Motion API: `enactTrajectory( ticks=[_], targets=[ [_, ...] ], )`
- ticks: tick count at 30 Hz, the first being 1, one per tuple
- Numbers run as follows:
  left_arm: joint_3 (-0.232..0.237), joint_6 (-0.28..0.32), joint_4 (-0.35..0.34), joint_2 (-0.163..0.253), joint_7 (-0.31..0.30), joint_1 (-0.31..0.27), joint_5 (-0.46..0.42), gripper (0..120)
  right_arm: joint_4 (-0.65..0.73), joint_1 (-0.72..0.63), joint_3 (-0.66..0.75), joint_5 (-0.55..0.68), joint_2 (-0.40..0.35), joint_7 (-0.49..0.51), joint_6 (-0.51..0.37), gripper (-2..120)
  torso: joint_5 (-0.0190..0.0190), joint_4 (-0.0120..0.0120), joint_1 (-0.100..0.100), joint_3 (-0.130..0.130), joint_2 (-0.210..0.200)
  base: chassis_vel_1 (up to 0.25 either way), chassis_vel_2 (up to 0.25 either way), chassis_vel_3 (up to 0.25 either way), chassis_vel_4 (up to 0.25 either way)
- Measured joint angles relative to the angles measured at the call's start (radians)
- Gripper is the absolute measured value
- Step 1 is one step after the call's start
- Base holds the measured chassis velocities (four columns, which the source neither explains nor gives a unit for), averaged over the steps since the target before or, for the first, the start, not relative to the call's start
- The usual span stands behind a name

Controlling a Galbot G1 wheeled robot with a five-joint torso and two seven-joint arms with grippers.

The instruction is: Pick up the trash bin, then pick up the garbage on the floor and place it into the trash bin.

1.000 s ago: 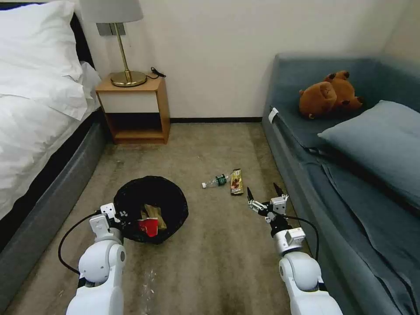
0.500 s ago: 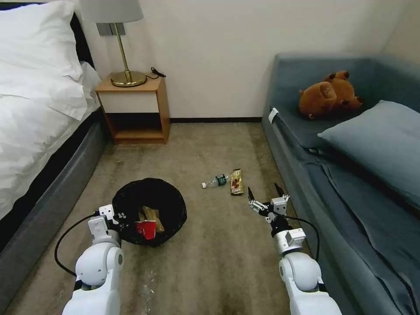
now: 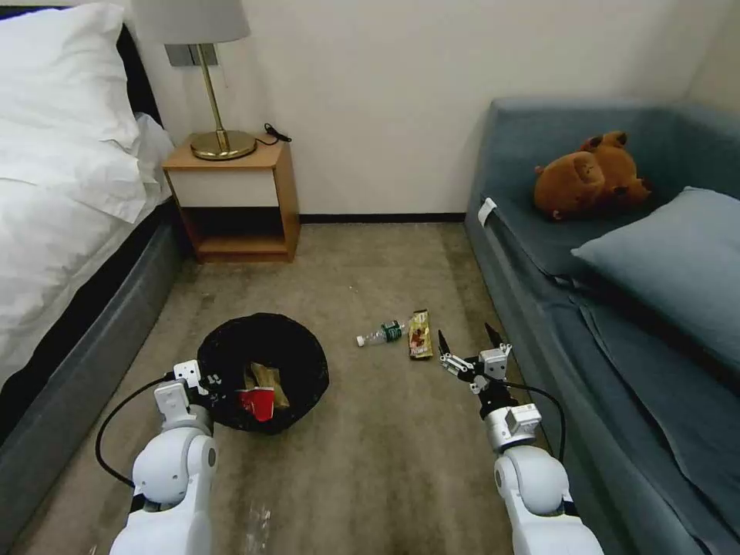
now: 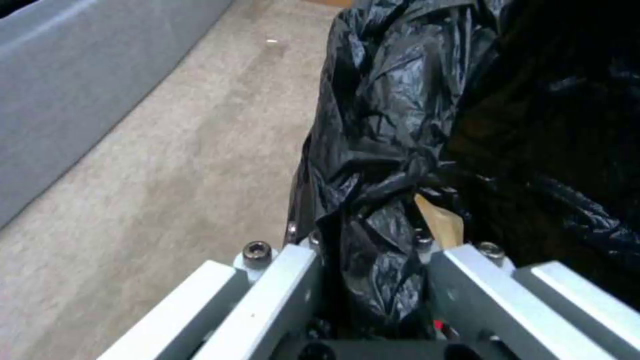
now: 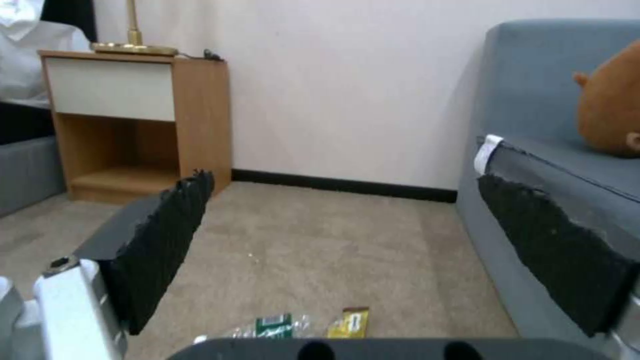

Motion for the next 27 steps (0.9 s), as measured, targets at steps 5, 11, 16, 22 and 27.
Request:
enactTrajectory(
  ticks=[5,11,16,22,27],
  targets=[
    [-0.001,0.000,0.000,-0.001,0.000,0.000,0.000,3,0.000,0.000,0.001,0.000,0.000,-0.003,0.001,100,0.0001,0.0001,0.000,0.000,0.000,-0.080,0.093,0.089,-0.060],
    [-0.002,0.000,0.000,-0.001,-0.002,-0.001,0.000,3,0.000,0.002,0.001,0.001,0.000,-0.006,0.002,100,0.0000,0.0001,0.000,0.000,0.000,-0.073,0.076,0.067,-0.062],
    [-0.002,0.000,-0.001,-0.002,-0.002,-0.003,0.000,3,0.000,0.003,0.003,0.002,0.000,-0.008,0.004,100,0.0000,0.0001,0.000,0.000,0.000,-0.122,0.121,0.118,-0.123],
    [-0.001,0.000,-0.001,-0.004,-0.002,-0.002,0.000,3,0.000,0.001,0.004,0.002,0.000,-0.010,0.007,100,0.0000,0.0000,0.000,0.000,0.000,-0.137,0.143,0.140,-0.134],
    [-0.002,0.000,-0.001,-0.004,-0.003,-0.002,0.001,3,0.000,0.000,0.005,0.002,-0.001,-0.013,0.008,100,0.0000,0.0001,0.000,0.000,0.000,-0.132,0.126,0.124,-0.127]
  ],
)
